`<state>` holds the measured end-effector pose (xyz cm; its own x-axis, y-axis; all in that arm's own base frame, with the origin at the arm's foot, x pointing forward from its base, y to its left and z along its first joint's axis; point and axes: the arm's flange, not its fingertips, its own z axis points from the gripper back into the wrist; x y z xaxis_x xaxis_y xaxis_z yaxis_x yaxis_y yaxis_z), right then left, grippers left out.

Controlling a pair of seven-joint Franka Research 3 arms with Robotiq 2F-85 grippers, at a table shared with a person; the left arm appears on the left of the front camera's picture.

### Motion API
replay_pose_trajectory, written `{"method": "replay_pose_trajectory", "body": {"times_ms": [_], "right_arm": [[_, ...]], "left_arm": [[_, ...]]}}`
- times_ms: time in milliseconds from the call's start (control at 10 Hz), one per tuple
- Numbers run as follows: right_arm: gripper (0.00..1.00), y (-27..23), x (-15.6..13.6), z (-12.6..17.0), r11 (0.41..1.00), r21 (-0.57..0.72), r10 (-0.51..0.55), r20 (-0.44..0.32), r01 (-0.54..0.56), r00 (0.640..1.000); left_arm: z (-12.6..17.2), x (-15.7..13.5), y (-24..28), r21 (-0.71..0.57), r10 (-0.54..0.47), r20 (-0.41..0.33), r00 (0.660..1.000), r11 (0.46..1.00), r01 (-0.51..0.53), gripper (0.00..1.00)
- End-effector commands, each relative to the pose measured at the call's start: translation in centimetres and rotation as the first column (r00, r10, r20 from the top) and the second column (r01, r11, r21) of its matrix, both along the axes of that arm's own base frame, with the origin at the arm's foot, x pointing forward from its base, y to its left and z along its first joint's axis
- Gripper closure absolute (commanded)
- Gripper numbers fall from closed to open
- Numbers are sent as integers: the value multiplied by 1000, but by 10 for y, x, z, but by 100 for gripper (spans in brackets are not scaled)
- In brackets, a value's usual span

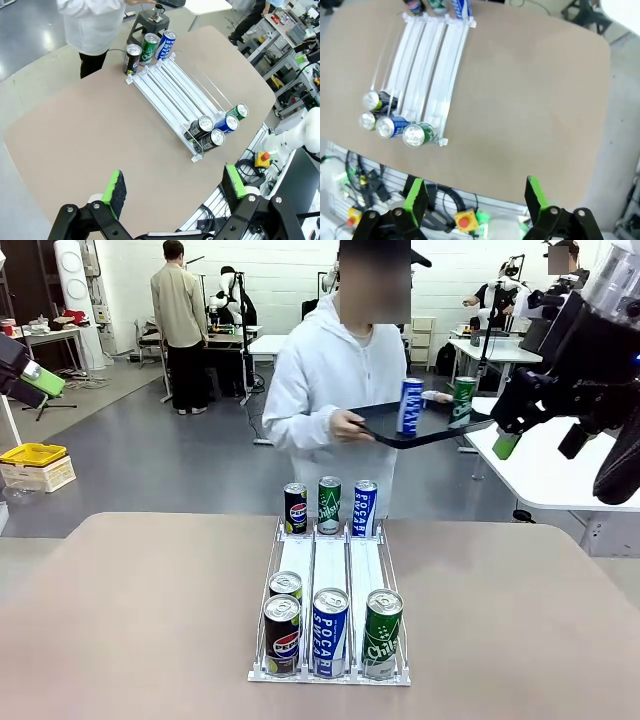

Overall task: Retrieve and hand over the desired beverage to the person.
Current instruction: Place the picked can on the Handle tray extended by the person.

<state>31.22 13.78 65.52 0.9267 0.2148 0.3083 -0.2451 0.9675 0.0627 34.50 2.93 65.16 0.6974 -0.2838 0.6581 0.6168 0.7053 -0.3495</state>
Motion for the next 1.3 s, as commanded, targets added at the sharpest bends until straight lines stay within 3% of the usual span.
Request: {"method": "replay_pose_trajectory", "body": {"times_ms": [0,100,300,500,700,900,1200], "right_arm": [[0,-35,-25,12,969,124,203,73,-211,976],[0,-69,-41,25,899,229,339,180,-375,923],[0,-134,-49,42,794,401,343,323,-456,882],[0,-189,-60,41,633,507,413,419,-585,809],[0,-226,-62,39,631,525,344,470,-571,813],[0,-261,-76,36,630,484,336,534,-607,776],[0,-284,-76,21,716,507,211,499,-480,841]], "left_arm": [[0,0,1,-2,1,1,1000,1000,-1,0],[0,0,1,-2,1,1,1000,1000,-1,0],[0,0,1,-2,1,1,1000,1000,-1,0],[0,0,1,-2,1,1,1000,1000,-1,0],[0,0,1,-2,1,1,1000,1000,-1,0],[0,0,1,-2,1,1,1000,1000,-1,0],[0,0,1,-2,1,1,1000,1000,-1,0]]}}
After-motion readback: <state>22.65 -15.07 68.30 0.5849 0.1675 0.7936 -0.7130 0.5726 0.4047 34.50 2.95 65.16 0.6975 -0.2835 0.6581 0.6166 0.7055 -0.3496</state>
